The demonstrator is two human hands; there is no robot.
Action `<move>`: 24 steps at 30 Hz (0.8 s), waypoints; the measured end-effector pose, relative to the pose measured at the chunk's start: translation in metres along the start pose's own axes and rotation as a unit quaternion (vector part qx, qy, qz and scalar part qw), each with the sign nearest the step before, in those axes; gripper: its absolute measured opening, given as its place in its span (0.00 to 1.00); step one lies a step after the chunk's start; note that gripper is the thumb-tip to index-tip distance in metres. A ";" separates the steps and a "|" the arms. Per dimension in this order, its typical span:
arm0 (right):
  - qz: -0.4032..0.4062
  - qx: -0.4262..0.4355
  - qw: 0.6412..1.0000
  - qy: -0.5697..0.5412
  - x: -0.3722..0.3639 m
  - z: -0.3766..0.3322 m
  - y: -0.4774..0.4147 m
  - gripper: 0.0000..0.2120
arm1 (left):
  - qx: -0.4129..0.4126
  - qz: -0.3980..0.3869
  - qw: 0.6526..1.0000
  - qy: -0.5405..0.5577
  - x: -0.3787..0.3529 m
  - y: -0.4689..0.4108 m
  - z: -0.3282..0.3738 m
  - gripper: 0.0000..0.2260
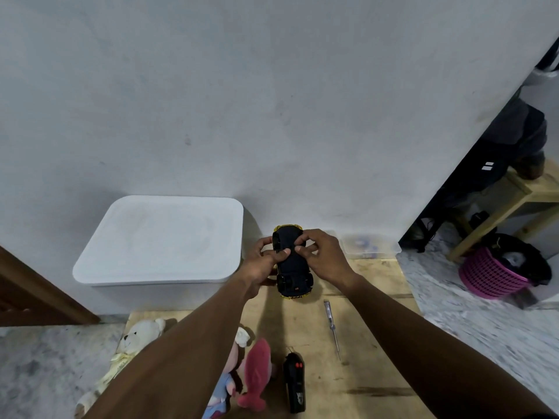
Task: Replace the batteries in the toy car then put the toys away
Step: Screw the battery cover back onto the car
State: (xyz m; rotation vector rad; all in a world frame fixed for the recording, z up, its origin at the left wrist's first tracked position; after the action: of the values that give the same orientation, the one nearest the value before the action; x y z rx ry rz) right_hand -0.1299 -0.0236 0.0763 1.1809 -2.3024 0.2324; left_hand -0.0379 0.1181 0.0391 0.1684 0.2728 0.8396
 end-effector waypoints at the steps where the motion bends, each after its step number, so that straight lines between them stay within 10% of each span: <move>1: 0.003 0.000 1.000 0.005 0.000 0.001 -0.001 0.06 | 0.001 0.000 1.000 0.000 0.000 0.000 0.000 0.18; 24: -0.020 -0.003 0.999 0.029 0.000 -0.004 -0.008 0.05 | 0.005 0.002 1.000 -0.007 -0.002 -0.005 0.001 0.16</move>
State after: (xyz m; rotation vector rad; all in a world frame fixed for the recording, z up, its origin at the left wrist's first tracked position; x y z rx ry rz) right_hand -0.1220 -0.0269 0.0788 1.1994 -2.2266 0.2405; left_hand -0.0356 0.1137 0.0391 0.1834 0.2638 0.8416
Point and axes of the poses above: each hand's wrist, its own y-axis away from the middle knuckle, its own x-axis out of the back of the hand, z = x × y, the point moved 3 cm from there along -y, towards the middle knuckle, and after that the axes turned 11 degrees about -x, right-handed, at the moved point
